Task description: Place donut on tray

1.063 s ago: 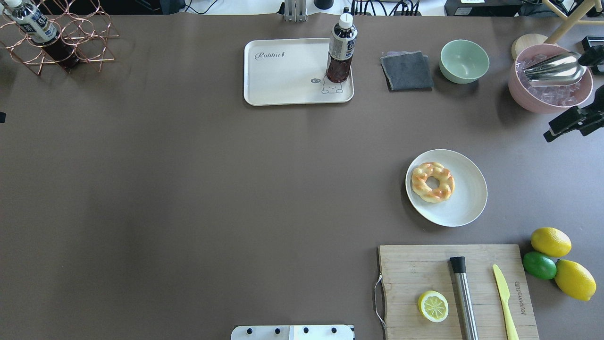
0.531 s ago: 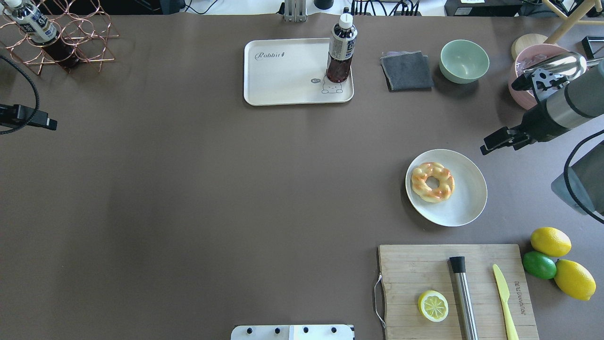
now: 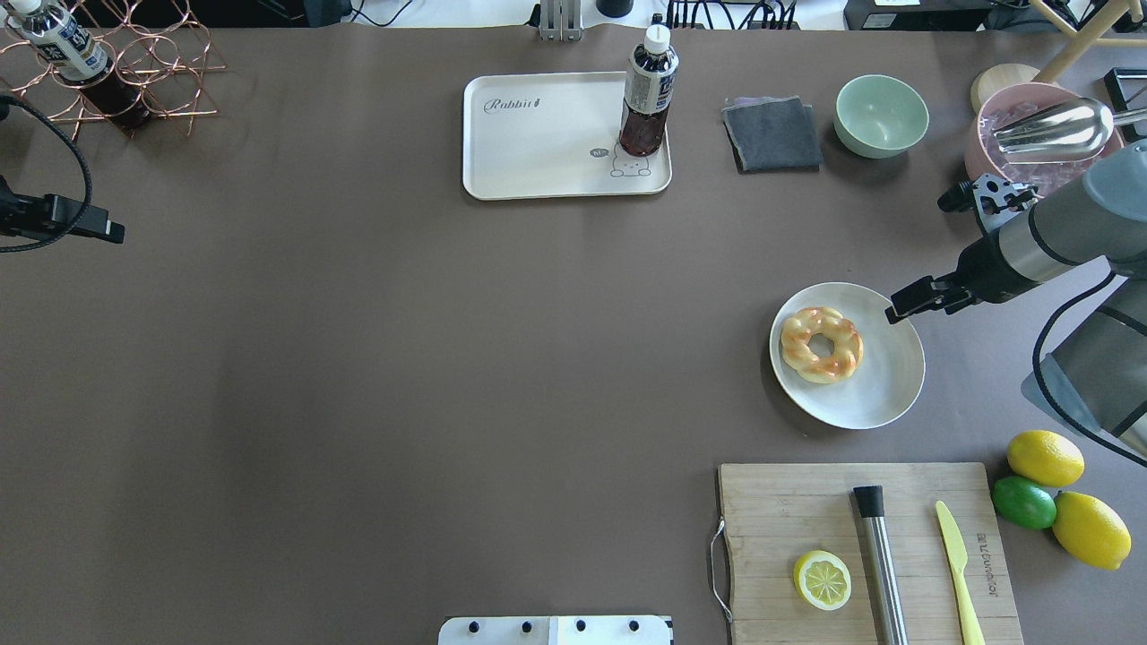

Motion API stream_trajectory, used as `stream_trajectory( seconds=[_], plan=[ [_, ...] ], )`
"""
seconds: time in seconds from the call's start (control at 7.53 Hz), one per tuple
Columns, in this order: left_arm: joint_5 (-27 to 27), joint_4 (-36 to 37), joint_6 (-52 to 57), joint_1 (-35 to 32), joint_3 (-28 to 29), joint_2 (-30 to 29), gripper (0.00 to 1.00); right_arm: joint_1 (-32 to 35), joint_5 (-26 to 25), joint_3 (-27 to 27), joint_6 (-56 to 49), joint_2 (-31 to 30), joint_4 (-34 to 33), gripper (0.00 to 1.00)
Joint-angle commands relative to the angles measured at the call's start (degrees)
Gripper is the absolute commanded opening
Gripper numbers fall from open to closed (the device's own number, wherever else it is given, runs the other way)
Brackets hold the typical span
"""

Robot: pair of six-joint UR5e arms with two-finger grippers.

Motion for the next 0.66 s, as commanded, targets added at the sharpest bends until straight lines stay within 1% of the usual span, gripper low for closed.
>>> stream_trajectory(
  seconds=[0.0, 0.13, 0.27, 0.4, 0.53],
  plan=[
    [0.0, 0.0, -1.6, 0.3, 0.1, -0.8, 0.98, -1.6, 0.0, -0.2, 0.0, 0.3, 0.3, 0.7],
    [-0.1, 0.2, -1.6, 0.4, 0.0, -0.8, 0.98, -2.0, 0.0, -0.1, 0.0, 0.3, 0.3, 0.43],
    [-0.1, 0.2, -1.6, 0.4, 0.1, -0.8, 0.98, -2.2, -0.1, -0.1, -0.1, 0.3, 0.3, 0.19],
    [-0.2, 0.2, -1.6, 0.4, 0.2, -0.8, 0.98, -2.5, -0.2, -0.2, -0.3, 0.3, 0.3, 0.04],
    [-0.2, 0.2, -1.6, 0.4, 0.2, -0.8, 0.98, -2.5, -0.2, -0.2, -0.2, -0.1, 0.3, 0.0]
  ],
)
